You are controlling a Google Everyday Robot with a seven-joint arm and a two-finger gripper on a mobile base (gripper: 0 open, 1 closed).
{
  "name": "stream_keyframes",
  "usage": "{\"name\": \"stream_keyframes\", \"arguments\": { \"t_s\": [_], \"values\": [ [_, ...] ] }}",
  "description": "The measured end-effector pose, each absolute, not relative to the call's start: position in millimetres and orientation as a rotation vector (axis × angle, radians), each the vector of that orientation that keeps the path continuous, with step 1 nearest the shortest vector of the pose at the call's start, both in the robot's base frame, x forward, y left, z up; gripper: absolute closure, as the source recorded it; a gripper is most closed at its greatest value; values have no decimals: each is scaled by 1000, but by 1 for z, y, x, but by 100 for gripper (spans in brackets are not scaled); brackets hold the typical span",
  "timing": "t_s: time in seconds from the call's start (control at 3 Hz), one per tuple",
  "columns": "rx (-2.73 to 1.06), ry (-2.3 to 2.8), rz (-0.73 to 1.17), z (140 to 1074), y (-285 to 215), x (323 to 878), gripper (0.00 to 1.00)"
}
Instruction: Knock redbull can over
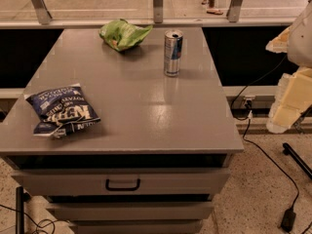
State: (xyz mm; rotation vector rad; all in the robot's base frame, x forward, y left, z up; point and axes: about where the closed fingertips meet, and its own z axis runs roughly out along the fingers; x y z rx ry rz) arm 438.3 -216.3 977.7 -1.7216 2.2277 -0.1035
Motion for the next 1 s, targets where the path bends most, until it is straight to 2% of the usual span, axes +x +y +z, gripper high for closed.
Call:
{"name": "stream_keyframes", "arguments": {
  "t_s": [0.33,1.0],
  "values": [
    [-1721,2228,-104,978,-216,438,0],
    [-1346,2184,149,954,-239,464,0]
  ]
}}
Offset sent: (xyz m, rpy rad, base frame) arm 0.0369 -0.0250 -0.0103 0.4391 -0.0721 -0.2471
